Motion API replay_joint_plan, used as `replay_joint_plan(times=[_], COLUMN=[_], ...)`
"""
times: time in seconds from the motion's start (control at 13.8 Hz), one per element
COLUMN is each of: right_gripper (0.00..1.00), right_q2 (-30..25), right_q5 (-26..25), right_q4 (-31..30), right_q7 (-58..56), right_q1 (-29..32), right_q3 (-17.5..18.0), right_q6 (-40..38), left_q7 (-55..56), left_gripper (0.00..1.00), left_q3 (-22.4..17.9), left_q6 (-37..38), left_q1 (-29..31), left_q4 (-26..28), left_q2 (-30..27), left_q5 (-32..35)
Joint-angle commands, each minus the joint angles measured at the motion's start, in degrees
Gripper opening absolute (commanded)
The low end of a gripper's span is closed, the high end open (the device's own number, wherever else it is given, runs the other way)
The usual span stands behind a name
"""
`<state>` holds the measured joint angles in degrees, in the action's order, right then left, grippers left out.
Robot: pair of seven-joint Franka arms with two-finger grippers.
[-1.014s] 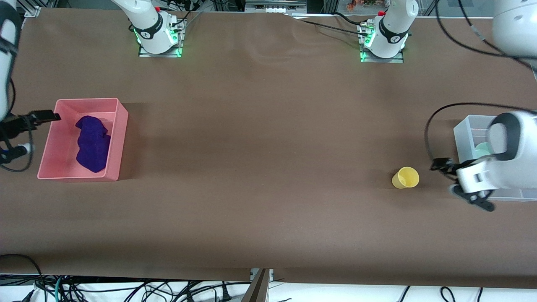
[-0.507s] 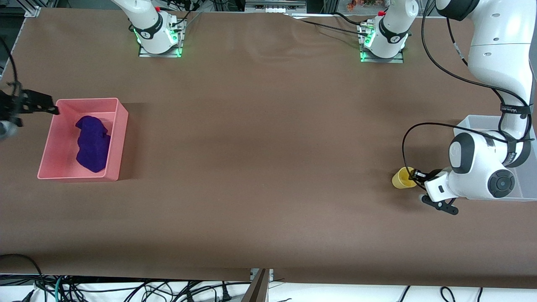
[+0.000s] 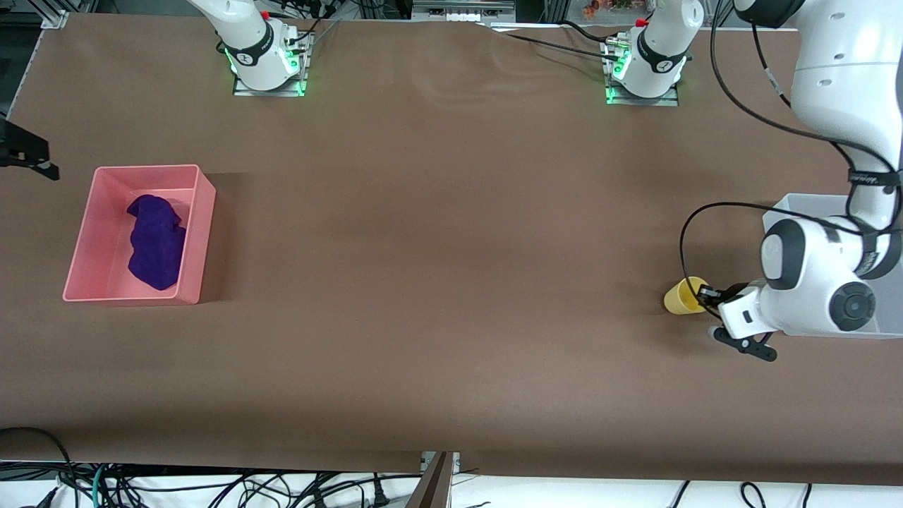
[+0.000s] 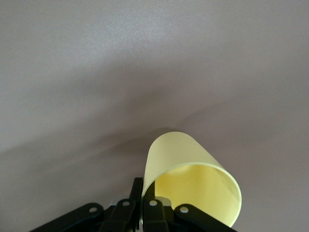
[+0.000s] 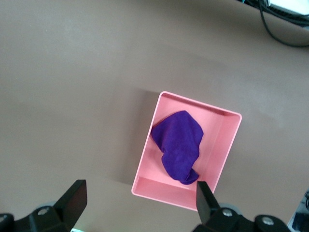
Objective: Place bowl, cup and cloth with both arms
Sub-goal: 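Lift the yellow cup and lower it into the green bowl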
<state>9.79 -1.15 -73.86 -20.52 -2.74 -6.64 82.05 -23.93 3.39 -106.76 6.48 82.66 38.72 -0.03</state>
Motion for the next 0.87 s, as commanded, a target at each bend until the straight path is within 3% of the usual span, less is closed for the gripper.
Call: replay_joint_plan(times=[0.0,0.14,0.43,0.8], right_gripper=[1.00,1.00,1.00,1.00], right_q2=[-4.25,-4.34,-4.26,-3.29], right_q5=[-1.49,-1.32,-2.19,-4.22], right_q4=[-4.97,-5.07,-4.63,-4.54], right_q7=[12.64,13.31,14.28,14.45], right_q1=[1.42,1.42,0.90,1.07], right_q3=[4.26,4.36,6.73,8.05], right_q6=[-1.71,-2.06,-4.78,-4.27], left_q7=[-1.55,-7.50,-26.05,-37.67], left_gripper=[0.00,0.00,0.00,0.00], left_q3=[-1.19,-1.28,-1.20,-1.11], left_q6=[9.17,11.75,10.36,-3.52], left_q1=[0.73,2.48,13.09,20.59], left_q4=[-1.00,-1.63,-1.54,0.74], left_q2=[-6.89,-9.79,-9.55,-2.88], left_q5=[1.94,8.25,15.30,15.06])
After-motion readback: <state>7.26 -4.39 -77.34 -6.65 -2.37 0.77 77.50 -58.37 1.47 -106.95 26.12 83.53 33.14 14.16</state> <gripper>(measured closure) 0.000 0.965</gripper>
